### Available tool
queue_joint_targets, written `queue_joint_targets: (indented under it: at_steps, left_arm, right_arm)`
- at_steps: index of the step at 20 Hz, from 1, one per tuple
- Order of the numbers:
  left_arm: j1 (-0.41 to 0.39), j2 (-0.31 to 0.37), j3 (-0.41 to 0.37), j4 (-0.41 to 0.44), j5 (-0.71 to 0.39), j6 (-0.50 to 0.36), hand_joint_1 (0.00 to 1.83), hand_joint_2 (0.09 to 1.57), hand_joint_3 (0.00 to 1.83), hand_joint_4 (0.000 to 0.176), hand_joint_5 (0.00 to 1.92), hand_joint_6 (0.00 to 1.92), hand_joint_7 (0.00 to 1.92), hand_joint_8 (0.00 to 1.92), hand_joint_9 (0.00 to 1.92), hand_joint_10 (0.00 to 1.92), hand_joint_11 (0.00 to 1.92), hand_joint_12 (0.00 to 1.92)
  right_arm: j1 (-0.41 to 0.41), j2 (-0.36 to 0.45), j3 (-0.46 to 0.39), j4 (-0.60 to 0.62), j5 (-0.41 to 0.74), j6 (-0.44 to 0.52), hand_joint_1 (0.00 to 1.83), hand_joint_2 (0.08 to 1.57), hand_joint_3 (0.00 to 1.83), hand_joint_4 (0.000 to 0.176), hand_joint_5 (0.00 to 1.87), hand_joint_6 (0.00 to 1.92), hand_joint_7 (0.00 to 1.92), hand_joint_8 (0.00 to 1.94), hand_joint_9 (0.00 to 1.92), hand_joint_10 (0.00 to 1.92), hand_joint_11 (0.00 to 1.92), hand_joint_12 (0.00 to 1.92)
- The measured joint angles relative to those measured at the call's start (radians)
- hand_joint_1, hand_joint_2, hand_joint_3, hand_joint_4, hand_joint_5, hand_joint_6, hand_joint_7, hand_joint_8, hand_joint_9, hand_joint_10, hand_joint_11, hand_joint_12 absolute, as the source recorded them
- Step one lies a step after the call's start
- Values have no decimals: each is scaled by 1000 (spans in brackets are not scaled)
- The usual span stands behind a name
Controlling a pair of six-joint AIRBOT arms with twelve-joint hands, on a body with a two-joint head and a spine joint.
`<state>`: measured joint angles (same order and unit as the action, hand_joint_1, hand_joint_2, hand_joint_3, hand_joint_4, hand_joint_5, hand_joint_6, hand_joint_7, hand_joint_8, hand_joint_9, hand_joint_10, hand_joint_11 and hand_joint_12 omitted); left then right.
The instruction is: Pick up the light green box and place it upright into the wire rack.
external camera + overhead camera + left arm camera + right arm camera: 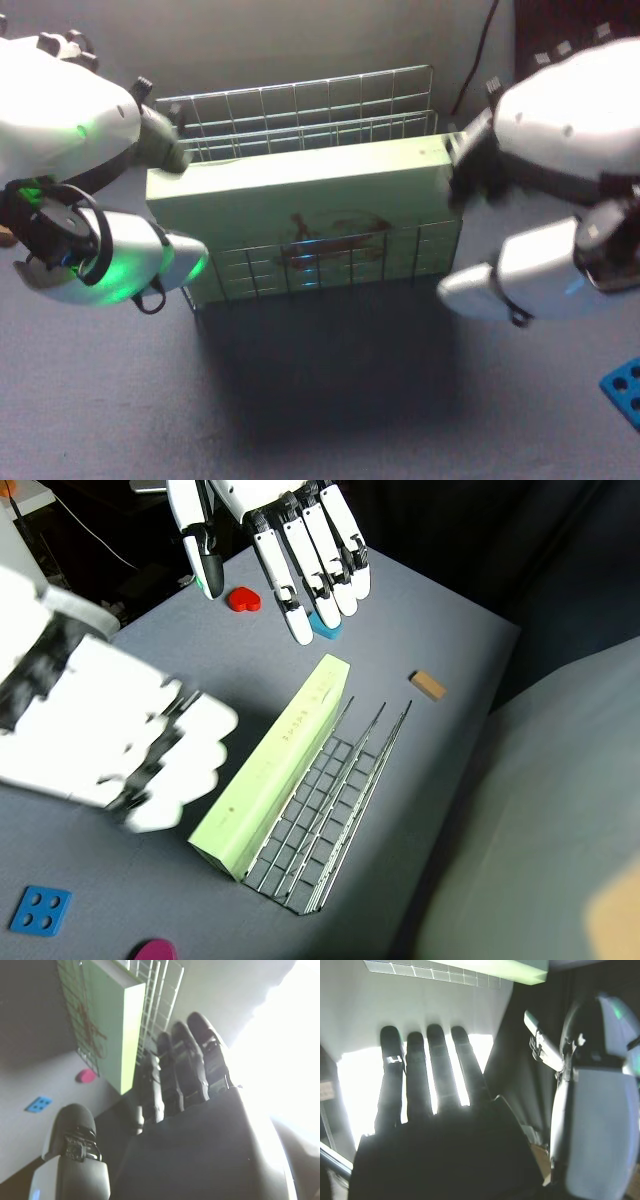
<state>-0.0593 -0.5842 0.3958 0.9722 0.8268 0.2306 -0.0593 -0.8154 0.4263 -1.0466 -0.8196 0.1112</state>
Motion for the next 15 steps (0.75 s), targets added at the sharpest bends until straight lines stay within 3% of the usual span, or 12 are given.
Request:
queue_joint_targets:
  at_steps: [1, 2, 3, 5, 7, 8, 9, 10, 11, 15]
  left_arm:
    - [0, 0, 0, 0, -1, -1, 565, 1174, 8, 0, 629, 1293, 641, 1164, 553, 1357, 485, 1417]
    - [0, -6, -2, 0, 4, 0, 651, 1164, 3, 0, 595, 1741, 634, 1648, 625, 1808, 645, 1738]
    - [0, -6, -8, 1, 3, -1, 717, 1163, 1, 0, 657, 1885, 727, 1866, 789, 1898, 832, 1884]
    - [-1, -6, -8, 0, 2, -5, 797, 1183, 4, 0, 954, 1920, 1097, 1919, 1133, 1920, 1194, 1920]
    - [-1, -6, -8, 2, 7, -10, 827, 1234, 0, 0, 1235, 1921, 1389, 1921, 1441, 1921, 1522, 1921]
    - [-1, -6, -8, 0, 7, -12, 832, 1240, 0, 37, 1263, 1921, 1416, 1921, 1492, 1921, 1576, 1921]
    - [-6, -6, -8, -1, 10, -12, 848, 1244, 0, 123, 1272, 1921, 1429, 1921, 1503, 1921, 1587, 1921]
    - [-11, -6, -8, 2, 11, -14, 874, 1248, 1, 165, 1266, 1921, 1425, 1921, 1499, 1921, 1586, 1921]
    - [-11, -6, -8, 10, 10, -13, 896, 1249, 0, 174, 1267, 1921, 1426, 1921, 1497, 1921, 1586, 1921]
    - [-10, -10, -10, 1, 10, -15, 924, 1254, 2, 176, 1275, 1921, 1431, 1921, 1494, 1921, 1588, 1921]
  right_arm:
    - [-2, 4, -5, -12, 1, 7, 783, 1105, 5, 0, 626, 1702, 598, 1770, 778, 1904, 1054, 1913]
    - [-8, 6, -12, -36, 7, 29, 803, 1121, 7, 0, 630, 1877, 649, 1907, 900, 1918, 1214, 1919]
    - [-20, 8, -16, -61, 22, 43, 802, 1151, 10, 0, 669, 1912, 739, 1934, 993, 1920, 1327, 1921]
    - [-44, 12, -27, -66, 37, 48, 741, 1263, 18, 0, 1001, 1921, 1073, 1941, 1275, 1921, 1588, 1921]
    - [-71, 13, -40, -102, 45, 71, 834, 1425, 45, 0, 1187, 1921, 1369, 1941, 1622, 1921, 1844, 1921]
    - [-74, 13, -40, -143, 51, 92, 881, 1473, 26, 0, 1226, 1921, 1422, 1941, 1681, 1921, 1892, 1921]
    - [-75, 13, -40, -179, 54, 100, 909, 1489, 5, 134, 1252, 1921, 1445, 1941, 1694, 1921, 1909, 1921]
    - [-75, 15, -39, -197, 56, 107, 928, 1486, 0, 168, 1261, 1921, 1455, 1941, 1697, 1921, 1912, 1921]
    - [-75, 17, -39, -194, 55, 109, 938, 1482, 0, 174, 1262, 1921, 1458, 1941, 1694, 1921, 1897, 1921]
    - [-109, 26, -40, -241, 69, 126, 920, 1472, 0, 176, 1259, 1921, 1456, 1941, 1666, 1921, 1873, 1921]
